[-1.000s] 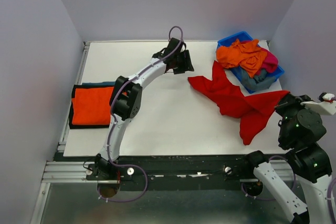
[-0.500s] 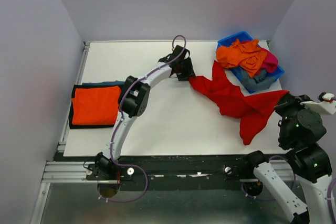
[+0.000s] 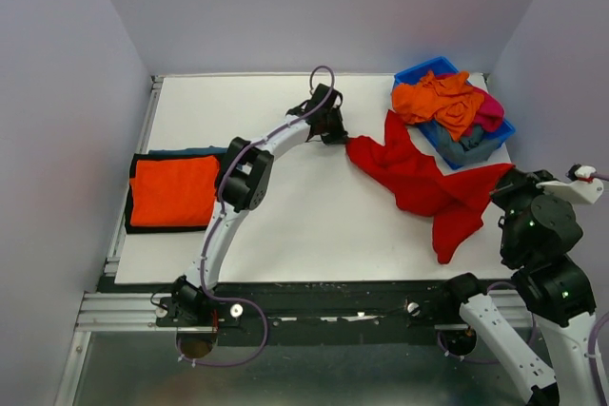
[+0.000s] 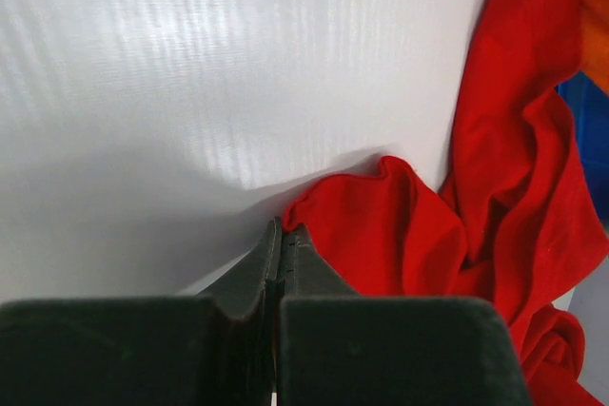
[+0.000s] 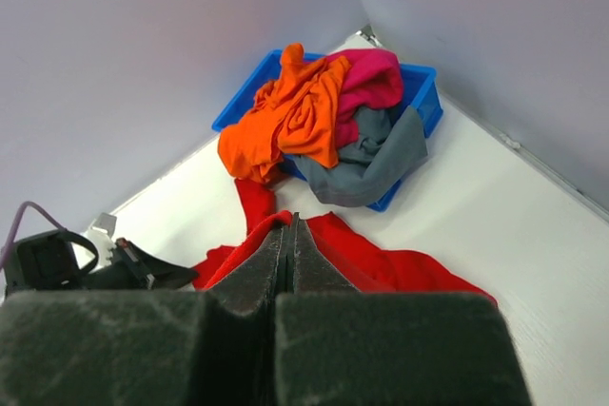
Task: Fold and stack the t-shirts
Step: Flatten out the tshirt
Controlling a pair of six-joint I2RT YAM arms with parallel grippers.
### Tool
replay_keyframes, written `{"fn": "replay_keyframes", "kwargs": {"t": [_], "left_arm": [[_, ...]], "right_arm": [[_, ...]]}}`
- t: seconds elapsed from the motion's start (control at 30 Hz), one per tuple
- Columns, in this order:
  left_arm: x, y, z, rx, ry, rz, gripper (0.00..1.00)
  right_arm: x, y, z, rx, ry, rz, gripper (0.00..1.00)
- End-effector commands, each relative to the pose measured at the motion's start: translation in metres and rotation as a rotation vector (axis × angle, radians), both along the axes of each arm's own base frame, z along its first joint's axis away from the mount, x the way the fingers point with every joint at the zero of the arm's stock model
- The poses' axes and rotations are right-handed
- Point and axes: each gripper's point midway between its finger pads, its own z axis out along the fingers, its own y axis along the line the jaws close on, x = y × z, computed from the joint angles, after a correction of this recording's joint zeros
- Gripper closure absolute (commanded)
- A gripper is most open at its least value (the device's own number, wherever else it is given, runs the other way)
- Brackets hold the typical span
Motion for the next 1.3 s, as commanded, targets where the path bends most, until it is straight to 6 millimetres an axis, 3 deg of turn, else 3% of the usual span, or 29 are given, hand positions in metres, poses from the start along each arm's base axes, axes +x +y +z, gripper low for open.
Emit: {"fn": "replay_keyframes", "kwargs": {"t": [0.0,0.07,0.2,0.4,0.47,0.6,0.73,0.87,1.0,1.13,1.27], "left_arm": [[0.017,0.044,0.025,0.045,-0.054,0.073,1.00],[0.022,0.069,0.048,0.052,-0.082,0.102,1.00],[0.031,0.140,0.102,0.074,-0.139,0.213,1.00],[0.028,0.236,0.188,0.108,-0.249,0.396,1.00],[0.028,0.258,0.215,0.093,-0.279,0.444,1.00],[0.031,0.292,0.268,0.061,-0.321,0.515,1.00],[0.027,0.321,0.338,0.023,-0.419,0.576,1.00],[0.000,0.338,0.404,0.012,-0.549,0.620,1.00],[-0.047,0.348,0.450,0.007,-0.673,0.654,1.00],[-0.106,0.366,0.490,0.011,-0.810,0.732,1.00],[-0.158,0.380,0.528,0.001,-0.929,0.800,1.00]], "right_arm": [[0.022,0.022,-0.024,0.012,0.060,0.081,0.99],[0.033,0.033,-0.034,0.014,0.087,0.123,0.99],[0.056,0.049,-0.042,-0.002,0.140,0.173,0.99],[0.105,0.050,-0.018,-0.092,0.160,0.138,0.99],[0.127,0.056,0.002,-0.094,0.160,0.192,0.99],[0.166,0.064,0.064,-0.085,0.095,0.311,0.99],[0.181,0.069,0.133,-0.109,0.020,0.377,0.99],[0.156,0.077,0.202,-0.166,-0.144,0.442,0.99],[0.107,0.088,0.239,-0.227,-0.302,0.520,0.99],[0.026,0.090,0.275,-0.280,-0.507,0.543,0.99],[-0.036,0.085,0.309,-0.325,-0.640,0.524,0.99]]}}
